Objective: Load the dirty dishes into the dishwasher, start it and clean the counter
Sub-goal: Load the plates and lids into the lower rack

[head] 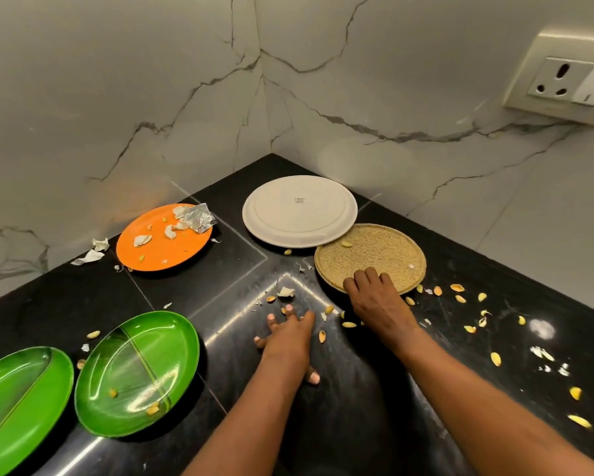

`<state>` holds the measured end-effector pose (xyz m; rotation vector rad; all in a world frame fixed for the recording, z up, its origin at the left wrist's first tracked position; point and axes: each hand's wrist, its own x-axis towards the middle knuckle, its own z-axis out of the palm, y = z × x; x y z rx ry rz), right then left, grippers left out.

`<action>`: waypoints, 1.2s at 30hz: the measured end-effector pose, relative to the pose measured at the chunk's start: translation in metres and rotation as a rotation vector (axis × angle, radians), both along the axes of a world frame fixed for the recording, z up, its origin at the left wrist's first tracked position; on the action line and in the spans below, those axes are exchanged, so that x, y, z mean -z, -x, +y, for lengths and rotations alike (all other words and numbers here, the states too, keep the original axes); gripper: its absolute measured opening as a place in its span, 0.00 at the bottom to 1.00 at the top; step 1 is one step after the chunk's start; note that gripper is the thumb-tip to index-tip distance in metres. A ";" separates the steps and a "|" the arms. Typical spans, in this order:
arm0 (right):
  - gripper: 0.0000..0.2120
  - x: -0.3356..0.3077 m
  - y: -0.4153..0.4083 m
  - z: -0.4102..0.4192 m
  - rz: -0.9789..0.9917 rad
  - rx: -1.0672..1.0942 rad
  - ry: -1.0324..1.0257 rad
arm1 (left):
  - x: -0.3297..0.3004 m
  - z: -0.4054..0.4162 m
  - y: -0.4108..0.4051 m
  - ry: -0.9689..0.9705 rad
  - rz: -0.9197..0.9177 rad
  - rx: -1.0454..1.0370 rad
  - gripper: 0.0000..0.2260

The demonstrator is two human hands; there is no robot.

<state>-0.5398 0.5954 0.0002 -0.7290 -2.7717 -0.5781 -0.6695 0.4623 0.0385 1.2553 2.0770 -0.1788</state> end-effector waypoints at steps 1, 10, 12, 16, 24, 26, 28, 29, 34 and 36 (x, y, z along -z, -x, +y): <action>0.09 -0.005 0.000 0.000 0.020 -0.011 -0.018 | 0.000 0.000 0.000 0.000 0.003 0.000 0.48; 0.08 -0.047 -0.026 0.002 0.012 0.179 0.216 | 0.002 -0.006 0.000 -0.044 0.038 0.003 0.49; 0.06 -0.073 -0.039 0.003 0.110 0.181 0.359 | 0.004 -0.008 0.000 -0.049 0.053 0.002 0.51; 0.06 -0.123 -0.072 0.003 0.621 0.175 0.598 | 0.008 -0.010 0.002 -0.067 0.059 0.007 0.51; 0.13 -0.160 -0.113 0.002 1.714 0.237 1.182 | 0.006 -0.026 -0.005 -0.158 0.147 0.059 0.39; 0.15 -0.151 -0.120 -0.003 1.790 0.287 1.193 | 0.004 -0.028 -0.011 -0.184 0.248 0.131 0.33; 0.16 -0.141 -0.125 -0.011 1.785 0.346 1.204 | 0.005 -0.029 -0.015 -0.190 0.324 0.188 0.32; 0.16 -0.135 -0.127 -0.018 1.768 0.368 1.205 | 0.006 -0.030 -0.016 -0.192 0.346 0.204 0.32; 0.15 -0.113 -0.136 -0.054 1.836 0.372 1.126 | 0.006 -0.038 -0.026 -0.294 0.432 0.272 0.27; 0.15 -0.114 -0.141 -0.067 1.832 0.356 1.077 | 0.008 -0.047 -0.034 -0.404 0.456 0.307 0.23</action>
